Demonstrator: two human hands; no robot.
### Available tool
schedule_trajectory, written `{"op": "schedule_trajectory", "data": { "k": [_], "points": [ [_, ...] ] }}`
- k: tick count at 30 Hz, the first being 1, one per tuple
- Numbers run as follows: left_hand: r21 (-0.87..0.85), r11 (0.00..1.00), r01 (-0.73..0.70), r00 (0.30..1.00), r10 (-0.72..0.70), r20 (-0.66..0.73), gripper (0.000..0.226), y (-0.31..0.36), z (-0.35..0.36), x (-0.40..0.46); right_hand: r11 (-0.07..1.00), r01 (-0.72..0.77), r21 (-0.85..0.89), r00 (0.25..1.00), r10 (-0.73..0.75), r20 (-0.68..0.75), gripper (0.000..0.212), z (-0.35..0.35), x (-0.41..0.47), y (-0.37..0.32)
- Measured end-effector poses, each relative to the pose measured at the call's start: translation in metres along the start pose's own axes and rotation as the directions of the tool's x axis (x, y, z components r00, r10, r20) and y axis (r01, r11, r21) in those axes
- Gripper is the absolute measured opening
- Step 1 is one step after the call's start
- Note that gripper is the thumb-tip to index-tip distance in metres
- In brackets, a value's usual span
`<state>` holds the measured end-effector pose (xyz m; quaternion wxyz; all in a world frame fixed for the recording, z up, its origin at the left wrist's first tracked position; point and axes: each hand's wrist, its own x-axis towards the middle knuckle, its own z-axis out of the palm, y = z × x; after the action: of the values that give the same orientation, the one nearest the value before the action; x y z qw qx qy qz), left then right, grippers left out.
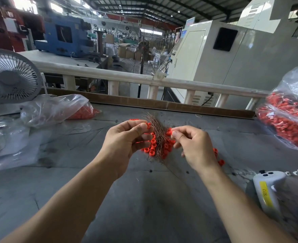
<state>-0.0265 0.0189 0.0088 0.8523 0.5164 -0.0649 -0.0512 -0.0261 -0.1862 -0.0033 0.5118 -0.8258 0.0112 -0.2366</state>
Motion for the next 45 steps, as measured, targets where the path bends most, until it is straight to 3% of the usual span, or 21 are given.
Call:
{"op": "schedule_trajectory", "data": {
  "k": [4, 11, 14, 16, 25, 37, 45],
  "points": [
    [-0.006, 1.0, 0.014, 1.0, -0.014, 0.014, 0.015, -0.004, 0.002, 0.0, 0.959, 0.033, 0.282, 0.994, -0.06, 0.087, 0.019, 0.007, -0.008, -0.014],
    [-0.015, 1.0, 0.025, 0.998, -0.024, 0.052, 0.021, -0.006, 0.004, -0.001, 0.945, 0.079, 0.317, 0.985, -0.123, 0.121, 0.017, 0.017, -0.016, -0.022],
    [-0.004, 1.0, 0.026, 0.998, -0.026, 0.05, 0.019, -0.007, 0.004, -0.001, 0.938, 0.052, 0.343, 0.985, -0.104, 0.135, 0.004, 0.015, -0.017, -0.022],
    [0.003, 1.0, 0.026, 0.998, -0.026, 0.054, 0.017, -0.008, 0.004, -0.001, 0.935, 0.049, 0.353, 0.987, -0.099, 0.125, 0.011, 0.015, -0.018, -0.023],
    [-0.019, 1.0, 0.017, 0.998, -0.016, 0.054, 0.02, -0.006, 0.004, -0.001, 0.929, 0.116, 0.352, 0.981, -0.163, 0.109, 0.006, 0.016, -0.018, -0.022],
    [0.022, 0.999, -0.032, 0.998, 0.031, 0.059, 0.02, -0.008, 0.004, -0.001, 0.939, 0.064, 0.338, 0.985, -0.114, 0.128, 0.007, 0.015, -0.018, -0.024],
    [0.083, 0.992, -0.091, 0.993, 0.084, 0.084, 0.028, -0.008, 0.006, -0.002, 0.941, 0.322, 0.102, 0.943, -0.328, 0.05, 0.011, 0.011, -0.022, -0.032]
  ]
}}
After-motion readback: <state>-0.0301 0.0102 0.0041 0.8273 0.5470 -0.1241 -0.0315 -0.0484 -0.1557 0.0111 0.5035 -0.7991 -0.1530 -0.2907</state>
